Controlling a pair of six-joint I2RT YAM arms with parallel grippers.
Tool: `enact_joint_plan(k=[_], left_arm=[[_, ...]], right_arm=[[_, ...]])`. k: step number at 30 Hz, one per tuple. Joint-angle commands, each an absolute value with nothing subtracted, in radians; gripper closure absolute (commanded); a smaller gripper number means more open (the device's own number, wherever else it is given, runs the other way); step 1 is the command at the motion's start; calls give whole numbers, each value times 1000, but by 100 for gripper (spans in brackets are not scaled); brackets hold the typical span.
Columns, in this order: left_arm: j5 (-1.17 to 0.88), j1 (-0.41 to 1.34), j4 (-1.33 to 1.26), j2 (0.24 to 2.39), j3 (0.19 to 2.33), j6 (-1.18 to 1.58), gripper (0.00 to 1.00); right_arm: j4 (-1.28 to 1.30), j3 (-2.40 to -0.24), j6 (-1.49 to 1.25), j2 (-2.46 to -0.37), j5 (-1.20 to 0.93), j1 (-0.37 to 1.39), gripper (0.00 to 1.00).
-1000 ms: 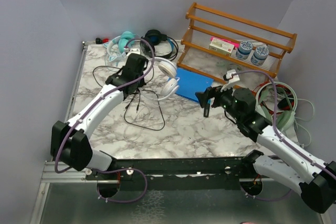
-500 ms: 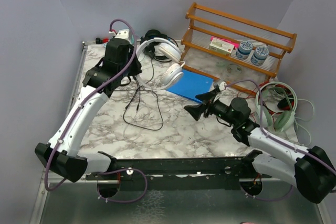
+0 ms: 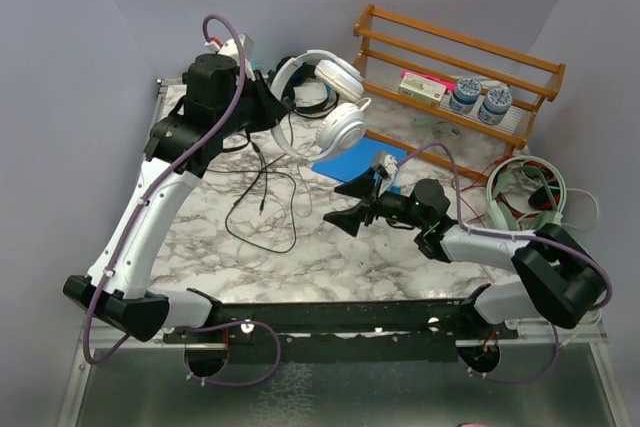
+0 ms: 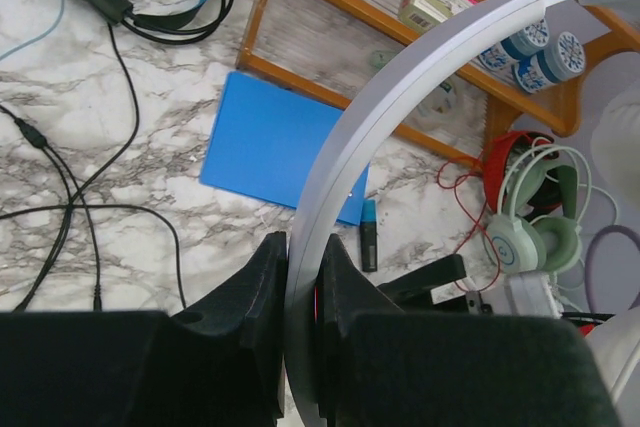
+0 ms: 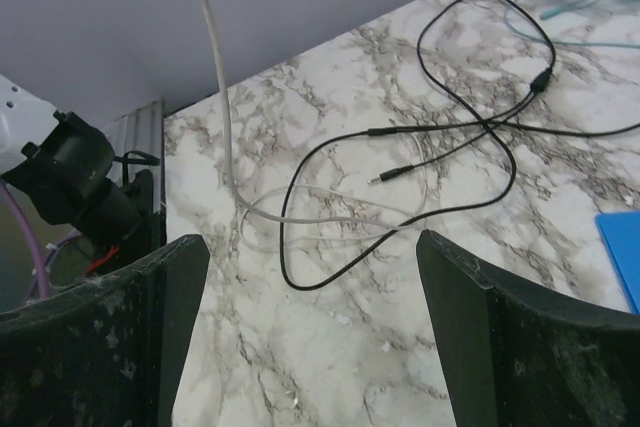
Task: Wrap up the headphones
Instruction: Straighten the headphones cable.
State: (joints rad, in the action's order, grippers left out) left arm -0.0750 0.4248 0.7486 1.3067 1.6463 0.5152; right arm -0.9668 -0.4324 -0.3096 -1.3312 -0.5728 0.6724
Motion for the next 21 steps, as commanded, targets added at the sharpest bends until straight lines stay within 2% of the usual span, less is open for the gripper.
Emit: enact_joint_plan(k=[1,9,16,21], left_arm=[[-178,422,723,1329,1711,572,100],[-183,420,745,1364,1810,579,100],[-189,419,775,1424,1934,585,100],[-199,394,790,1466,2016,602,100]], right_arm=[[-1088,-513,-267,-1436,-597,721,8],[-1301,-606,-295,-1678,-609,751,13],[-1388,-732,-298,-1834,-621,776,20],[-1352,-803,-269,-1881,-629,809,24]])
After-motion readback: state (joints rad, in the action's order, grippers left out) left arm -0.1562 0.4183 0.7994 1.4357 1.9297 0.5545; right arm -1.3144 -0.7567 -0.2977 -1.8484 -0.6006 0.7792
